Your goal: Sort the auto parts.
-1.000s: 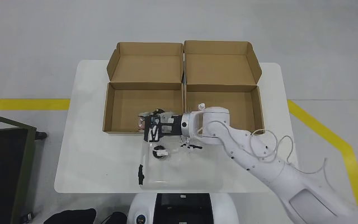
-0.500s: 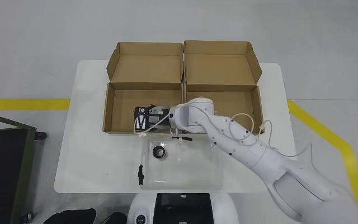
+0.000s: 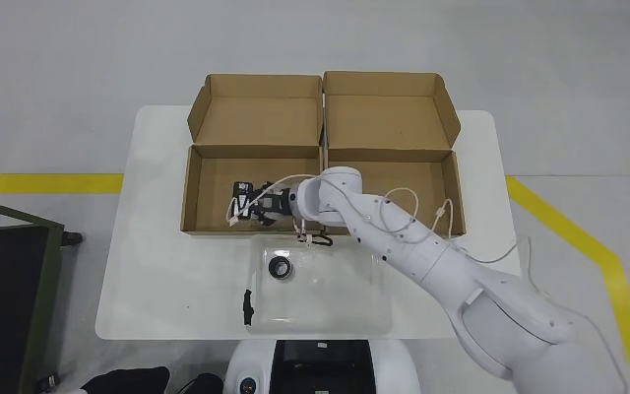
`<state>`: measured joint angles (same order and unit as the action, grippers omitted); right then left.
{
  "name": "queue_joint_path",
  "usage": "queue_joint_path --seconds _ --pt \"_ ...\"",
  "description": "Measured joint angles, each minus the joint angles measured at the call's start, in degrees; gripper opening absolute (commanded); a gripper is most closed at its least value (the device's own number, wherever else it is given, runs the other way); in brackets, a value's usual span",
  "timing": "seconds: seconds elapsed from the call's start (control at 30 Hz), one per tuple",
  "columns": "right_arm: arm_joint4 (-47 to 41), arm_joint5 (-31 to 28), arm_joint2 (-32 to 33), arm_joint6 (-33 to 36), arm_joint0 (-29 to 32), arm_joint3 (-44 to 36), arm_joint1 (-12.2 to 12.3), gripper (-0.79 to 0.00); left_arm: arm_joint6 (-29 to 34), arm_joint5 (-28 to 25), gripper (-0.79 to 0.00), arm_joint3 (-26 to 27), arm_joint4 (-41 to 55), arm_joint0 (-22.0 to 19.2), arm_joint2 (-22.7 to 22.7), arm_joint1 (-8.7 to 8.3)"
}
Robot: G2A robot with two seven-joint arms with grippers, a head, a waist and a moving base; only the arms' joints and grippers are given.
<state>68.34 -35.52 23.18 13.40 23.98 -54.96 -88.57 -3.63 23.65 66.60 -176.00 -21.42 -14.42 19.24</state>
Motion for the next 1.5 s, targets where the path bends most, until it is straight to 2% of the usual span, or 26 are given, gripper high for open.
queue_joint_path --seconds 0.03,0.1,0.13,0.37,0.47,0.5,0.53,0.77,1.03,1.3,1.5 --pt "0.1 0.0 0.0 -0.1 -0.1 0.5 -0.2 -0.757 0.0 0.0 0.000 0.0 0.0 0.0 0.0 0.00" --pt "0.7 0.3 0.0 0.1 -0.2 1.5 -0.7 -0.631 0.0 0.0 0.000 0.0 0.0 0.0 0.0 0.00" --pt "0.9 0.4 0.0 0.1 -0.2 2.0 -0.8 -0.594 0.0 0.0 0.000 0.0 0.0 0.0 0.0 0.00" --pt "2.2 0.5 0.4 0.4 0.0 4.5 -1.7 -0.514 0.0 0.0 0.000 0.0 0.0 0.0 0.0 0.00" --pt "2.7 0.3 0.8 0.4 0.2 4.9 -1.9 -0.372 0.0 0.0 0.000 0.0 0.0 0.0 0.0 0.00" --pt "2.9 0.3 1.0 0.3 0.4 5.0 -1.9 -0.139 0.0 0.0 0.000 0.0 0.0 0.0 0.0 0.00" --pt "3.0 0.2 1.2 0.3 0.4 5.0 -1.9 0.000 0.0 0.0 0.000 0.0 0.0 0.0 0.0 0.00" --pt "4.2 -0.2 3.9 -0.7 0.7 1.9 -1.2 0.000 0.0 0.0 0.000 0.0 0.0 0.0 0.0 0.00" --pt "5.8 -5.1 10.8 2.2 3.7 -11.1 2.6 0.000 0.0 0.0 0.000 0.0 0.0 0.0 0.0 0.00" --pt "6.6 -12.1 20.5 10.1 13.4 -30.2 7.8 0.000 0.0 0.0 0.000 0.0 0.0 0.0 0.0 0.00" --pt "6.4 -16.2 25.6 14.2 21.6 -40.3 10.4 0.000 0.0 0.0 0.000 0.0 0.0 0.0 0.0 0.00"
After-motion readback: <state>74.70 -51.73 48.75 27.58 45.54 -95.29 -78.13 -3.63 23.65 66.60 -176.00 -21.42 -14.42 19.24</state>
